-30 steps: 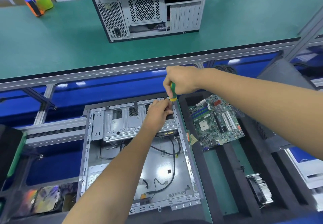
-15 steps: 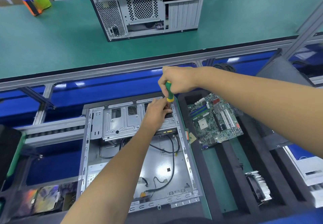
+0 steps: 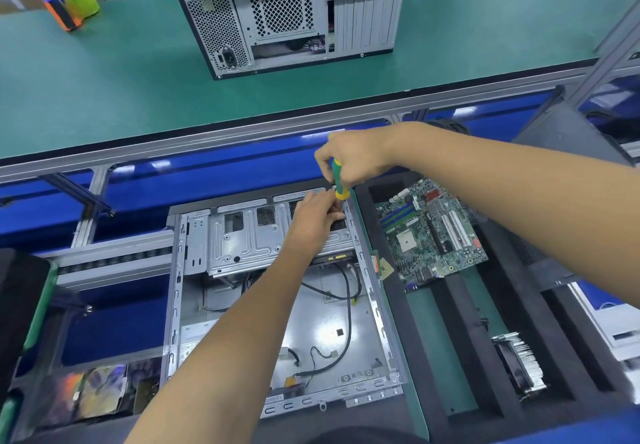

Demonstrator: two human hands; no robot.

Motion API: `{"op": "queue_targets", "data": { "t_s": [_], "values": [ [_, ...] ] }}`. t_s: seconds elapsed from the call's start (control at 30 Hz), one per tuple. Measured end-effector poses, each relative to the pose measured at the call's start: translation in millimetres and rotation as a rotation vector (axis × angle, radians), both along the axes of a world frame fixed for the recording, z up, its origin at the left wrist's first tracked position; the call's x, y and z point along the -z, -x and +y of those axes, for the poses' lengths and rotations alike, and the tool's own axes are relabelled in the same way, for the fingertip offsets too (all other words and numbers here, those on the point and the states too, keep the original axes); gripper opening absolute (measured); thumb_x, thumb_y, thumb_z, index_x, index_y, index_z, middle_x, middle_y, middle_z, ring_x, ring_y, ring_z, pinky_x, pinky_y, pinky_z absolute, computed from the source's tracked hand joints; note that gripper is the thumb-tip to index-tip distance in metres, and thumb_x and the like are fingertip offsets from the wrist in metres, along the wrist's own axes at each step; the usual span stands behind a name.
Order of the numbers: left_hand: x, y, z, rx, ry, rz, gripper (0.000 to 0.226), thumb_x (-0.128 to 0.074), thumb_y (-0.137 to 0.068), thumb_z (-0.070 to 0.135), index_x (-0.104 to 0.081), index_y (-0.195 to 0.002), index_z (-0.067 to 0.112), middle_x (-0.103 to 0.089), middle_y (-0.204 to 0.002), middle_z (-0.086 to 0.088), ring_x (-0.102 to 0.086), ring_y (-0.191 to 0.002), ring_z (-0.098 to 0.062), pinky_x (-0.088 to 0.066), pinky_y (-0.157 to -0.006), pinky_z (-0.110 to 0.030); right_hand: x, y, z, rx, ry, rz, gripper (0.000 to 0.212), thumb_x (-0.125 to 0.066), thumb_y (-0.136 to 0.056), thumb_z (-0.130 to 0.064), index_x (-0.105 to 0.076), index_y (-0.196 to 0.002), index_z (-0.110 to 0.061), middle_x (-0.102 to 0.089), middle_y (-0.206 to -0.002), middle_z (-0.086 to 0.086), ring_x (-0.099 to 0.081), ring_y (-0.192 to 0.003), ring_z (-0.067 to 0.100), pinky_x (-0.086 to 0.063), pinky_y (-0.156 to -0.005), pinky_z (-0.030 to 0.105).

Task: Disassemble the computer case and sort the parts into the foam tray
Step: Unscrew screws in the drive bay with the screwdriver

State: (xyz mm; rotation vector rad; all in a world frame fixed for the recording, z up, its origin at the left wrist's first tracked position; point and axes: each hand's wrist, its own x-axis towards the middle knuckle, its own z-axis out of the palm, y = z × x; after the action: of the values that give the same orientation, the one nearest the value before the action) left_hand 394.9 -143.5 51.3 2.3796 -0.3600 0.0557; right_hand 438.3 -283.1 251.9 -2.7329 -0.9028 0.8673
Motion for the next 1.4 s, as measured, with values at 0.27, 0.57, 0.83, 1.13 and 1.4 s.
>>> {"op": "queue_targets", "data": {
  "t_s": [0.27,0.57,0.83,1.13,1.4],
  "values": [
    [-2.9,2.7,0.1,0.005,0.022,0.039,0.023,-0.070,-0.092,0.013,-0.052,-0.088,0.027,-0.056,-0.084,0.015,-0.044,-0.090,-0.018,-0.042,-0.081,-0.041,-2.9,-2.5,-2.2,-0.007,0.100,-0.212,0.009,-0.052,-0.085,-0.022,-0.059,-0.082,-0.027,-0.057,-0.084,-0.006,-0.057,-0.077,0.023,-0.039,-0.058,0.037],
    [-7.8,4.0,-0.7,0.013,0.022,0.040,0.014,-0.070,-0.092,0.013,-0.057,-0.091,0.018,-0.058,-0.086,0.009,-0.046,-0.092,-0.023,-0.045,-0.086,-0.049,-0.5,-1.8,-2.5,-0.187,0.238,-0.492,0.023,-0.034,-0.102,-0.038,-0.044,-0.091,-0.021,-0.046,-0.070,0.001,-0.042,-0.060,0.020,-0.020,-0.052,0.033],
    [-4.3,1.7,-0.8,0.002,0.037,0.038,0.018,-0.071,-0.090,0.010,-0.056,-0.089,0.019,-0.058,-0.084,0.008,-0.047,-0.090,-0.022,-0.046,-0.084,-0.050,-0.4,-1.7,-6.8,-0.104,0.056,-0.245,0.014,-0.061,-0.089,-0.029,-0.055,-0.100,-0.025,-0.049,-0.086,-0.005,-0.053,-0.073,0.023,-0.033,-0.054,0.037],
    [-5.8,1.8,-0.4,0.018,0.008,0.001,0.015,-0.072,-0.090,0.012,-0.057,-0.090,0.014,-0.052,-0.082,0.010,-0.048,-0.089,-0.026,-0.046,-0.081,-0.052,-0.5,-2.4,-1.6,-0.104,0.069,-0.267,0.016,-0.058,-0.086,-0.024,-0.049,-0.099,-0.027,-0.051,-0.091,-0.004,-0.049,-0.070,0.021,-0.028,-0.055,0.033],
    [-4.9,2.2,-0.5,0.025,0.009,0.013,0.013,-0.073,-0.089,0.013,-0.060,-0.094,0.015,-0.062,-0.089,0.004,-0.050,-0.093,-0.026,-0.046,-0.084,-0.053,-1.7,-4.5,0.4,-0.144,0.079,-0.279,0.023,-0.058,-0.085,-0.018,-0.046,-0.100,-0.031,-0.042,-0.090,-0.007,-0.048,-0.067,0.023,-0.027,-0.054,0.033]
  ]
}}
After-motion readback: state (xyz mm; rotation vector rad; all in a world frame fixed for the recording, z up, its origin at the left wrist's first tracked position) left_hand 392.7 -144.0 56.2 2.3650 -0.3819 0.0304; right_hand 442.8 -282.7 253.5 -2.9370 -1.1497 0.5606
